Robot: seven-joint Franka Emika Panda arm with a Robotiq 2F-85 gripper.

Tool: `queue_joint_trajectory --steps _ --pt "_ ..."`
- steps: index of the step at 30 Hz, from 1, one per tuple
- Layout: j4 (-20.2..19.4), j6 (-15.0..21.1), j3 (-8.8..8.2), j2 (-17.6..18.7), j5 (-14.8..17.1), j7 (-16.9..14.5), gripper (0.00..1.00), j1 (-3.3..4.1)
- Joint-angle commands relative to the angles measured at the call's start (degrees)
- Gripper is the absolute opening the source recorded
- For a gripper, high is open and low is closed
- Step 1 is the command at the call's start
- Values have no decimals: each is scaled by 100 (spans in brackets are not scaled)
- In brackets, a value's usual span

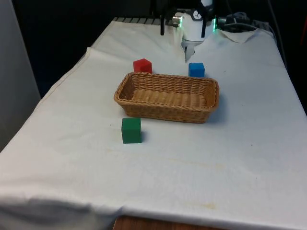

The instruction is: Pick up exactly two blocks and place them into the basket.

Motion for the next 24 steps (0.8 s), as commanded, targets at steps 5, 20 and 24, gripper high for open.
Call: queue_joint_trajectory --steps 5,20,24 --pt "-344 516 -23 -80 11 -29 100 -6" --pt "-607 1455 -103 126 115 -201 100 -80" --pt "-584 1719 -166 315 235 -435 100 -126"
